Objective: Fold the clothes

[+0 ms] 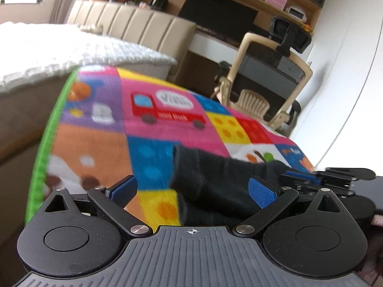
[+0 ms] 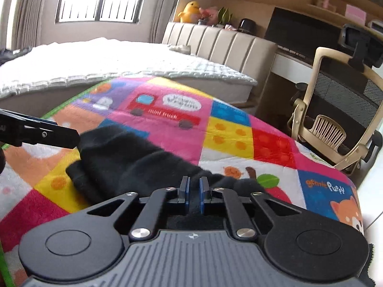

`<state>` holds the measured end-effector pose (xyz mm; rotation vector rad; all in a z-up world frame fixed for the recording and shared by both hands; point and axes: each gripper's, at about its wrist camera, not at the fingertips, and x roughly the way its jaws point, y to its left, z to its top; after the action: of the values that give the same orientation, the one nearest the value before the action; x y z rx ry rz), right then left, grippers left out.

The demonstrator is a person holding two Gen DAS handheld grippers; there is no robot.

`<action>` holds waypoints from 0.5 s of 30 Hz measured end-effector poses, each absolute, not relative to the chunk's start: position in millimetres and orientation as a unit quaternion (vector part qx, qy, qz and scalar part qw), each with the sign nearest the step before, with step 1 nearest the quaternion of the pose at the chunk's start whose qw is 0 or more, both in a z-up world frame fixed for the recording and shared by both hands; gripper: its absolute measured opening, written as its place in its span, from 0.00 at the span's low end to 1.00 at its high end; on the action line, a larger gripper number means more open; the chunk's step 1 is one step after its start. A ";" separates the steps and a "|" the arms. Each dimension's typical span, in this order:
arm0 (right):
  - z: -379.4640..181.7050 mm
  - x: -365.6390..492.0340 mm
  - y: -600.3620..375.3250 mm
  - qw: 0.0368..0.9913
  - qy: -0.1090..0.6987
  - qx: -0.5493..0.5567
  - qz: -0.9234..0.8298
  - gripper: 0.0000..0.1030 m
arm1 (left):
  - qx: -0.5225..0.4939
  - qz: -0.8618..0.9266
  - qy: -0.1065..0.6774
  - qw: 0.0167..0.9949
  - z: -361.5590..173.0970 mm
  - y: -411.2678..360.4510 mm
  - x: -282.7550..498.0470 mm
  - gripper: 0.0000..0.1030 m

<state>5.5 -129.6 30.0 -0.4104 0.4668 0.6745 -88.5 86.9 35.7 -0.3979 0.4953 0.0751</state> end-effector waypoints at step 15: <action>8.5 -27.0 -84.8 0.849 0.213 -0.235 0.424 0.54 | -0.112 0.065 0.264 0.956 35.1 105.9 -101.5 0.54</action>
<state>-27.0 -84.8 8.5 -0.4950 0.4480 0.8931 -101.5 105.9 35.1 -0.2267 0.5355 0.1330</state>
